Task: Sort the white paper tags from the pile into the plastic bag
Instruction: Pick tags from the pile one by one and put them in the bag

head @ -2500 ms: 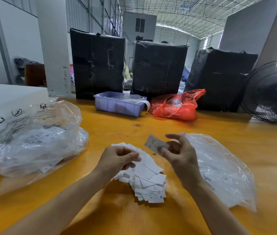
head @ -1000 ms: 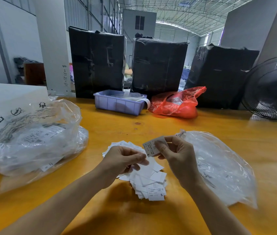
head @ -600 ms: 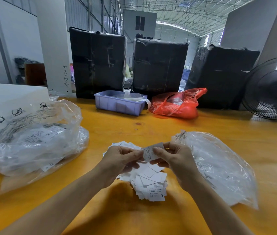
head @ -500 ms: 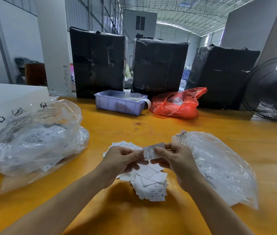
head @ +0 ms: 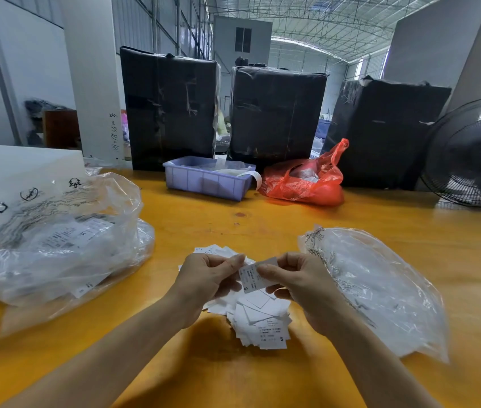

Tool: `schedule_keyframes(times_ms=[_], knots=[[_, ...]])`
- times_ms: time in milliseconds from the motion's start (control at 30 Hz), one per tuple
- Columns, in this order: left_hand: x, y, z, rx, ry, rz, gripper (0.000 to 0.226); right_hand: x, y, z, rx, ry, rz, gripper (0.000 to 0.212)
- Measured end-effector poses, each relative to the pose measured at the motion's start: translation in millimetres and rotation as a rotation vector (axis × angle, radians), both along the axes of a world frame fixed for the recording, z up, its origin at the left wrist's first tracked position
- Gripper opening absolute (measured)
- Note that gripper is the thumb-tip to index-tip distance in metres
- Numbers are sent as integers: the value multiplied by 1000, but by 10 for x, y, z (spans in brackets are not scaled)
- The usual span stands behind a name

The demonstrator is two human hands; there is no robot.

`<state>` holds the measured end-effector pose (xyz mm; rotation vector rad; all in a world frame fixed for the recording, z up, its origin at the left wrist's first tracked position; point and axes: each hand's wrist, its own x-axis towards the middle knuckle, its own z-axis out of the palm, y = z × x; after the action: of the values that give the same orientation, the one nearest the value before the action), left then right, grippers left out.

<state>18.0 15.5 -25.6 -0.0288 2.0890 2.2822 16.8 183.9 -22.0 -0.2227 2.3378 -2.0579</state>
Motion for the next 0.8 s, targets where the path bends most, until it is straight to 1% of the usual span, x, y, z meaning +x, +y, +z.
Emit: schedule_keyframes(times_ms=[133,233,333,467,800], knots=[[8,16,-16,-2,-19,-15,20,-1,1,-11,-73,29,-22,11],[5,1,-11,72,-41,-14,12,-5,11,-2,-128,73,-81,11],[-2,-37,-6,129,-47,-11,15,-6,16,26,-167,120,-97,16],[-15,-52,-11,91,-14,-5,13,16,2,28,-108,161,-66,23],[-27,-34,-44,6,74,32,2,27,-32,-8,30,246,-67,18]])
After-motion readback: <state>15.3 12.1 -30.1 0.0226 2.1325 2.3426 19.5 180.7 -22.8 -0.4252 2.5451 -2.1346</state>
